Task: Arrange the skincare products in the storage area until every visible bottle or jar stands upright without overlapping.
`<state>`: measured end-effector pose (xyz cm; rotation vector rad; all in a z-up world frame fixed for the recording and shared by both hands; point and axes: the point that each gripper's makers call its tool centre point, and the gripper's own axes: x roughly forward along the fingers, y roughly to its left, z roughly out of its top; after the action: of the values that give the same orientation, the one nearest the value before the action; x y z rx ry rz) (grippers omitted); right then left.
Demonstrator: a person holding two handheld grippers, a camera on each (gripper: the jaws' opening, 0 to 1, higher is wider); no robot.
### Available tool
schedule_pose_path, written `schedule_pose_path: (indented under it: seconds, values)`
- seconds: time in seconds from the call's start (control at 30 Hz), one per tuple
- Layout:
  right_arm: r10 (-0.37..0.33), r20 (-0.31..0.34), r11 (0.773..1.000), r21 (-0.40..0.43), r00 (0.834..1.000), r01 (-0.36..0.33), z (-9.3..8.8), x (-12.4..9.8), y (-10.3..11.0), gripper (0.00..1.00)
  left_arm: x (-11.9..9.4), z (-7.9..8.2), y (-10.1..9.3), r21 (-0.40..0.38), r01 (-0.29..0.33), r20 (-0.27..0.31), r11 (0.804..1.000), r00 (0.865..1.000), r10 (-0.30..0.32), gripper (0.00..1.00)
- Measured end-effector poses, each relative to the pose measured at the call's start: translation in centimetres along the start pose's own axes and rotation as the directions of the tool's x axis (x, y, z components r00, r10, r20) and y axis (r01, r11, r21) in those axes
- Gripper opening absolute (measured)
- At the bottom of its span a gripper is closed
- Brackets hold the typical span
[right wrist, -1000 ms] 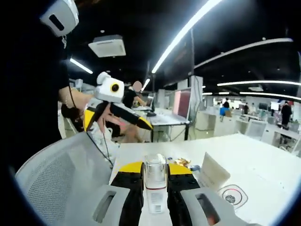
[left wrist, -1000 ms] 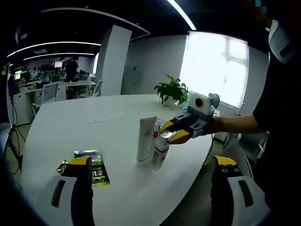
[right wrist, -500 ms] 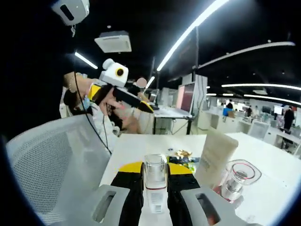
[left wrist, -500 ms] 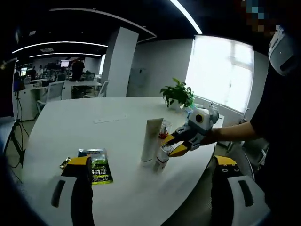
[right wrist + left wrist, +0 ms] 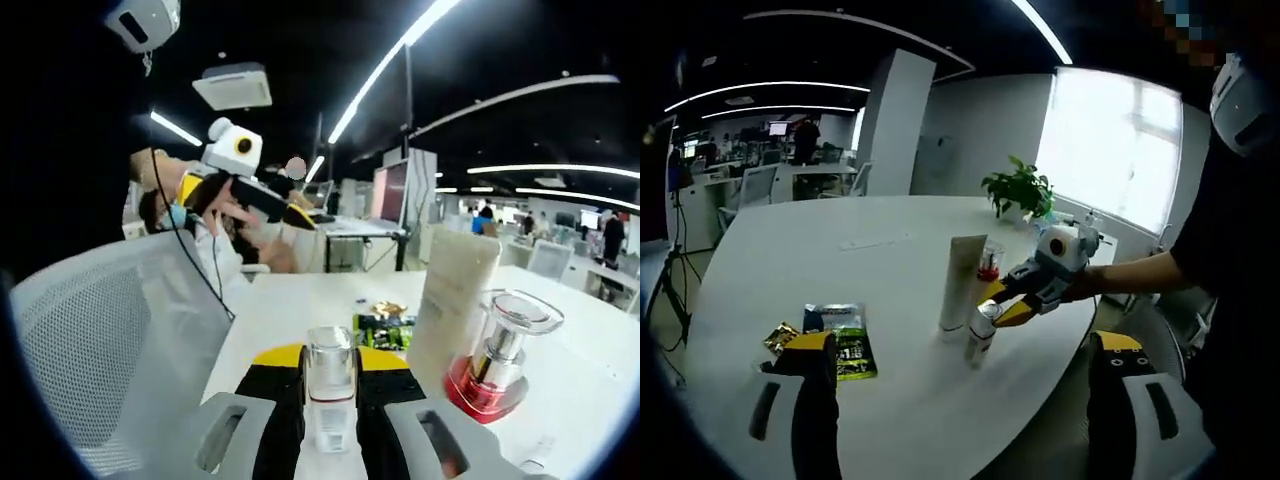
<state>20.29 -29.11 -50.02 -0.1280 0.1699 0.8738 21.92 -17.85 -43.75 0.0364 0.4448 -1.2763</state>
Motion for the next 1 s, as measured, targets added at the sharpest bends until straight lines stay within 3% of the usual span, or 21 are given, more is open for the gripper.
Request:
schedule_pose_path:
  seconds: [0.3, 0.6, 1.0]
  values:
    - [0.025, -0.052, 0.999, -0.026, 0.998, -0.027, -0.3, -0.3, 0.6, 0.1, 0.3, -0.1, -0.4, 0.01, 0.003, -0.01, 1.0, 1.0, -0.003, 0.98]
    - [0.029, -0.073, 1.0, 0.002, 0.997, -0.029, -0.7, -0.4, 0.8, 0.1, 0.1, -0.2, -0.1, 0.021, 0.007, -0.016, 1.0, 1.0, -0.006, 0.97]
    - [0.035, -0.165, 0.999, 0.015, 0.986, -0.033, -3.4, -0.6, 1.3, 0.12, 0.1, -0.1, -0.1, 0.023, 0.009, -0.015, 1.0, 1.0, -0.008, 0.97]
